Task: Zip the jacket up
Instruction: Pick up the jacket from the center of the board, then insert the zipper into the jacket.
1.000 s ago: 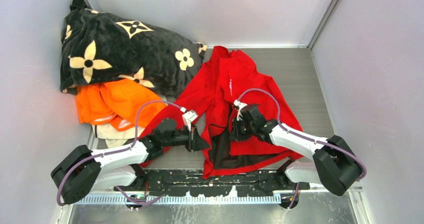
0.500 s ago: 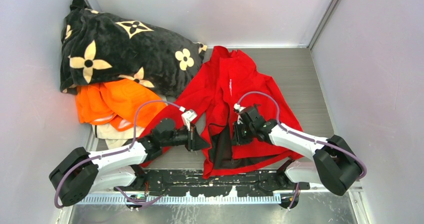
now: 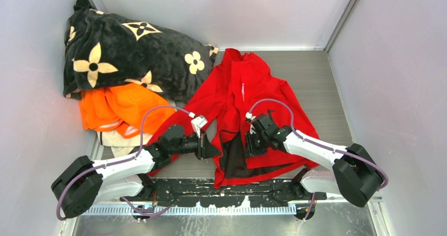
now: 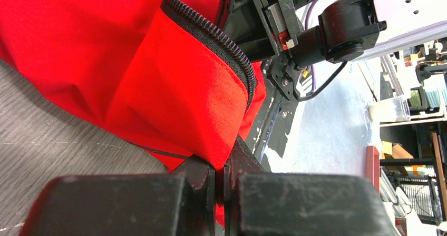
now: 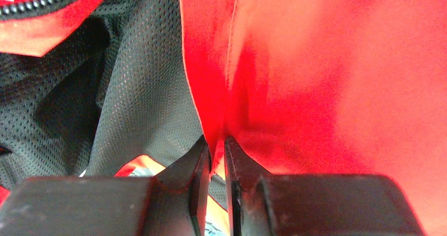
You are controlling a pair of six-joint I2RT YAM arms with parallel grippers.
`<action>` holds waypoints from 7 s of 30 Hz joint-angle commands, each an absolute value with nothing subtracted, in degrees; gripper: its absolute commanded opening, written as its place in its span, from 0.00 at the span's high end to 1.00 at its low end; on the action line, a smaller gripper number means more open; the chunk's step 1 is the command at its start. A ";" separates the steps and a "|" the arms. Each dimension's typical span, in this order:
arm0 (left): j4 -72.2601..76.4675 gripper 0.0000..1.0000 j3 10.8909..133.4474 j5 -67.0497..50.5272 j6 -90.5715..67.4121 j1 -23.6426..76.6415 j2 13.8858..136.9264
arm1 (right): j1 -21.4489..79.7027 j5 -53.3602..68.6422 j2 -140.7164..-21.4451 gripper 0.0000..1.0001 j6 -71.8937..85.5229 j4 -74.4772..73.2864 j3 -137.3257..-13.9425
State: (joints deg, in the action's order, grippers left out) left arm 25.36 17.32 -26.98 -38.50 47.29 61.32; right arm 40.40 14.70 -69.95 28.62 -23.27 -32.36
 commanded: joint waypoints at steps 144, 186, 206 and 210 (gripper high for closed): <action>21.00 1.00 31.83 -15.21 -45.13 49.07 57.18 | 43.34 7.78 -64.24 0.99 10.40 -39.42 -66.44; 42.37 0.74 10.82 -9.92 -61.07 46.61 56.79 | 41.02 9.08 -60.23 0.99 11.99 -36.77 -61.12; 50.44 1.00 13.91 -13.19 -62.40 46.63 59.62 | 43.92 9.82 -62.77 0.99 12.63 -34.38 -60.29; 55.60 0.93 14.22 -12.91 -64.85 46.58 61.81 | 44.60 9.51 -63.66 0.99 12.20 -33.85 -60.64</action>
State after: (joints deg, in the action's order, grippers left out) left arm 45.17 11.68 -12.29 -62.63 46.85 60.29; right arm 43.83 9.34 -63.37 12.29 -37.91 -59.22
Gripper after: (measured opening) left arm 0.031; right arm 0.038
